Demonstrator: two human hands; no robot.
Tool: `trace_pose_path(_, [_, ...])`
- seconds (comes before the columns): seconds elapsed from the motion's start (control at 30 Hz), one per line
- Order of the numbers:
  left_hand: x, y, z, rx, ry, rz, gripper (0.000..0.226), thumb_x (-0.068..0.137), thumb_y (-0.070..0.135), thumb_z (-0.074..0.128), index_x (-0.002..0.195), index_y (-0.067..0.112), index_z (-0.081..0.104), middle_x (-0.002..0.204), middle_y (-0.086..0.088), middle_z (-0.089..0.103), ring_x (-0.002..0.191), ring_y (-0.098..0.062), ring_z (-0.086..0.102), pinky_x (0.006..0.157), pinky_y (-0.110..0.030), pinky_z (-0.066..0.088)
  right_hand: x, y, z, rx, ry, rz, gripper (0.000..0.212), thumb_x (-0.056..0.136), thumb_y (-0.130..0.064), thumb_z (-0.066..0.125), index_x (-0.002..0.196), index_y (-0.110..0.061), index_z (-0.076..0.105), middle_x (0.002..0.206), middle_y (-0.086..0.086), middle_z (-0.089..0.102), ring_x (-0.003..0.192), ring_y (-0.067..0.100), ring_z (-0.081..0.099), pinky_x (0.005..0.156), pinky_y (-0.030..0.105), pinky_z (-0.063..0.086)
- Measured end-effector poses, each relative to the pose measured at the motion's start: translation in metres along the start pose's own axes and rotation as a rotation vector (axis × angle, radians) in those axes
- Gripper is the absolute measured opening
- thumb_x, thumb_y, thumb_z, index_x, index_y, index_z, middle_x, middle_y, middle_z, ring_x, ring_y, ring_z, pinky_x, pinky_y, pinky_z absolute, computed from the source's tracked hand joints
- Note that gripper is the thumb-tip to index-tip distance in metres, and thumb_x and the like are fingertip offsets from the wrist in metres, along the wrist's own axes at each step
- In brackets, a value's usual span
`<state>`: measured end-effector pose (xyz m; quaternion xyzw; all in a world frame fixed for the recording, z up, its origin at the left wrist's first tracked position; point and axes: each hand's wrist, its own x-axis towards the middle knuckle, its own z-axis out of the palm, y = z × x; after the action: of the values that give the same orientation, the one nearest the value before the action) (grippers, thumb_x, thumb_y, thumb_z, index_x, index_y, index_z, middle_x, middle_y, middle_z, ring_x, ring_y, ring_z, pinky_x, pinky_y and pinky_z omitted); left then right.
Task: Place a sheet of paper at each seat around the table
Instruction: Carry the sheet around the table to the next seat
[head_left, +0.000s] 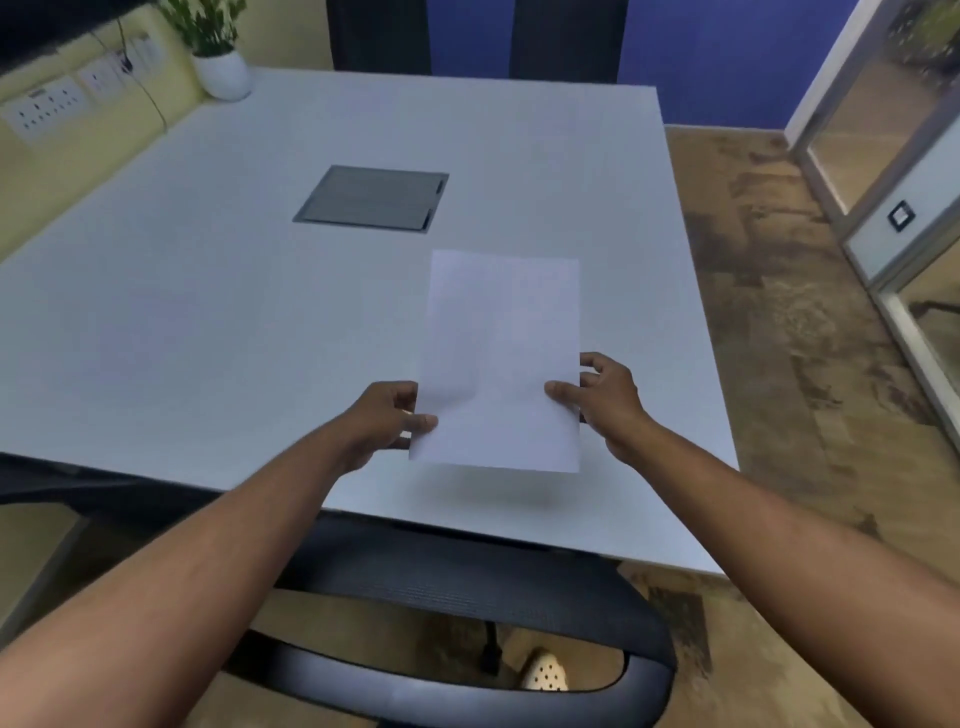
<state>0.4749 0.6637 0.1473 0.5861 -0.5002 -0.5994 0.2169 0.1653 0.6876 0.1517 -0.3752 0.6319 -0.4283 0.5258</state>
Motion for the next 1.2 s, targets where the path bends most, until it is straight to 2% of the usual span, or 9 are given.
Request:
trace_pose_path(0.13, [0.020, -0.011, -0.009, 0.036, 0.034, -0.018, 0.031, 0.095, -0.003, 0.077, 0.124, 0.008, 0.077, 0.118, -0.017, 0.079, 0.105, -0.030, 0.079, 0.084, -0.038, 0.065, 0.008, 0.027, 0.012, -0.065, -0.047, 0.038, 0.059, 0.085, -0.011, 0.090, 0.132, -0.024, 0.056, 0.122, 0.003, 0.076, 0.108, 0.025, 0.077, 0.096, 0.053, 0.063])
trace_pose_path(0.23, [0.038, -0.029, -0.014, 0.032, 0.044, -0.046, 0.028, 0.095, -0.004, 0.078, 0.121, 0.005, 0.076, 0.110, -0.016, 0.077, 0.104, -0.030, 0.078, 0.081, -0.035, 0.064, 0.017, 0.051, 0.021, -0.182, -0.045, 0.074, 0.086, 0.081, -0.014, 0.093, 0.149, -0.029, 0.043, 0.133, 0.004, 0.066, 0.119, 0.027, 0.069, 0.102, 0.052, 0.060])
trace_pose_path(0.37, [0.063, -0.062, -0.023, 0.029, 0.024, -0.097, 0.026, 0.094, -0.003, 0.079, 0.119, 0.002, 0.075, 0.095, -0.012, 0.070, 0.098, -0.028, 0.075, 0.078, -0.034, 0.063, 0.028, 0.076, 0.031, -0.283, 0.001, 0.147, 0.105, 0.082, -0.010, 0.092, 0.164, -0.028, 0.029, 0.126, 0.009, 0.060, 0.111, 0.029, 0.070, 0.100, 0.046, 0.061])
trace_pose_path(0.47, [0.081, -0.082, -0.029, 0.071, -0.018, -0.127, 0.016, 0.092, -0.004, 0.081, 0.102, 0.008, 0.075, 0.077, 0.000, 0.061, 0.088, -0.023, 0.072, 0.076, -0.031, 0.064, 0.038, 0.092, 0.042, -0.333, 0.039, 0.176, 0.102, 0.081, -0.010, 0.092, 0.163, -0.025, 0.033, 0.117, 0.006, 0.061, 0.108, 0.028, 0.070, 0.100, 0.044, 0.061])
trace_pose_path(0.53, [0.094, -0.093, -0.033, 0.102, -0.040, -0.137, 0.019, 0.090, -0.004, 0.083, 0.093, 0.012, 0.074, 0.079, -0.004, 0.056, 0.087, -0.023, 0.069, 0.079, -0.033, 0.064, 0.045, 0.103, 0.051, -0.372, 0.051, 0.188, 0.099, 0.081, -0.010, 0.092, 0.161, -0.024, 0.036, 0.109, 0.002, 0.060, 0.106, 0.028, 0.070, 0.097, 0.044, 0.062])
trace_pose_path(0.7, [0.126, -0.113, -0.045, 0.164, -0.057, -0.154, 0.023, 0.084, -0.003, 0.089, 0.098, 0.010, 0.076, 0.093, -0.012, 0.072, 0.092, -0.027, 0.074, 0.079, -0.037, 0.061, 0.064, 0.123, 0.066, -0.419, 0.070, 0.224, 0.094, 0.079, -0.005, 0.092, 0.157, -0.018, 0.040, 0.097, 0.003, 0.060, 0.086, 0.023, 0.068, 0.087, 0.042, 0.064])
trace_pose_path(0.87, [0.146, -0.122, -0.044, 0.206, -0.025, -0.173, 0.031, 0.079, -0.001, 0.093, 0.096, 0.015, 0.073, 0.084, -0.005, 0.069, 0.080, -0.023, 0.071, 0.076, -0.036, 0.061, 0.080, 0.138, 0.070, -0.477, 0.097, 0.237, 0.092, 0.077, -0.006, 0.093, 0.154, -0.015, 0.043, 0.088, 0.001, 0.062, 0.074, 0.015, 0.065, 0.070, 0.026, 0.054])
trace_pose_path(1.1, [0.154, -0.138, -0.034, 0.430, 0.022, -0.050, 0.057, 0.079, 0.012, 0.094, 0.125, 0.014, 0.061, 0.089, -0.006, 0.074, 0.066, -0.016, 0.068, 0.058, -0.018, 0.046, 0.093, 0.155, 0.067, -0.565, 0.100, 0.223, 0.087, 0.074, -0.008, 0.094, 0.148, -0.016, 0.049, 0.082, -0.002, 0.064, 0.069, 0.015, 0.065, 0.073, 0.031, 0.058])
trace_pose_path(1.2, [0.158, -0.141, -0.034, 0.566, 0.018, -0.006, 0.077, 0.076, 0.024, 0.097, 0.134, 0.011, 0.048, 0.099, -0.009, 0.071, 0.088, -0.026, 0.068, 0.070, -0.032, 0.048, 0.098, 0.159, 0.067, -0.598, 0.079, 0.202, 0.083, 0.076, -0.007, 0.092, 0.147, -0.016, 0.050, 0.082, 0.000, 0.063, 0.066, 0.018, 0.063, 0.077, 0.041, 0.061])
